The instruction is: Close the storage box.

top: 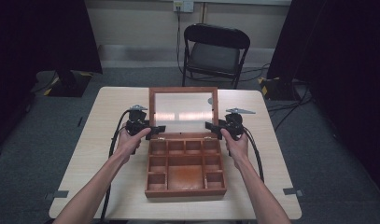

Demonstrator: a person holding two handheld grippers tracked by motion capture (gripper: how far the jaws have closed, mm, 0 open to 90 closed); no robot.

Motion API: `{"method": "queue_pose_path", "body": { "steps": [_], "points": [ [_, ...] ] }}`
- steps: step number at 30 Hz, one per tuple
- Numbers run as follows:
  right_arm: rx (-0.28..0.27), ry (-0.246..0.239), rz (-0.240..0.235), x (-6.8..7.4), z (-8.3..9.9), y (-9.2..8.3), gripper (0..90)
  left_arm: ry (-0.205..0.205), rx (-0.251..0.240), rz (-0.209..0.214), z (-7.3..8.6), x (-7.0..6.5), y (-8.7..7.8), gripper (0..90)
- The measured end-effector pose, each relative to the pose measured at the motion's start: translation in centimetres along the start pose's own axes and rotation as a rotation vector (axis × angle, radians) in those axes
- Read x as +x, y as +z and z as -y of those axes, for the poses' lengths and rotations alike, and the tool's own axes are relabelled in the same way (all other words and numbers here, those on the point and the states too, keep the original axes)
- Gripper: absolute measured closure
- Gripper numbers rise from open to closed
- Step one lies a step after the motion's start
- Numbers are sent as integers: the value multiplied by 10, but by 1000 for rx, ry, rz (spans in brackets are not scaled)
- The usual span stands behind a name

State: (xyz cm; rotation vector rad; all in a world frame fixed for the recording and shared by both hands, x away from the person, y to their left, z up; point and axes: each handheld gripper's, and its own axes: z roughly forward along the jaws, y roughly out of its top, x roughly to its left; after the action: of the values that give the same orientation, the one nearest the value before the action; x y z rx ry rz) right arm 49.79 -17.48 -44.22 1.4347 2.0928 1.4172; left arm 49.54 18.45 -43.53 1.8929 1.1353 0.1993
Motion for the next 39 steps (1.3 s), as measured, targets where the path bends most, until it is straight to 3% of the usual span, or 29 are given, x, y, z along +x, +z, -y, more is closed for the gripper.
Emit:
{"method": "queue_pose_path", "body": {
  "steps": [5,8,12,20,27,33,39],
  "points": [
    [-13,-1,-14,2,-5,-7,332,48,-13,-41,1,-4,-9,338],
    [4,-37,11,7,-8,-10,342,67,-22,-27,3,-5,-13,345],
    [4,-47,12,12,-10,-14,340,78,-20,-25,3,-8,-20,340],
    [-18,-45,1,14,-13,-18,339,72,-44,-10,4,-9,-27,382],
    [-35,-52,-4,15,-16,-17,293,60,-59,-24,4,-9,-28,423],
    [-52,-46,-21,18,-22,-17,221,75,-72,-14,1,-12,-30,493],
    [-53,-63,-24,19,-23,-20,245,84,-75,-2,0,-13,-34,534]
  ]
}}
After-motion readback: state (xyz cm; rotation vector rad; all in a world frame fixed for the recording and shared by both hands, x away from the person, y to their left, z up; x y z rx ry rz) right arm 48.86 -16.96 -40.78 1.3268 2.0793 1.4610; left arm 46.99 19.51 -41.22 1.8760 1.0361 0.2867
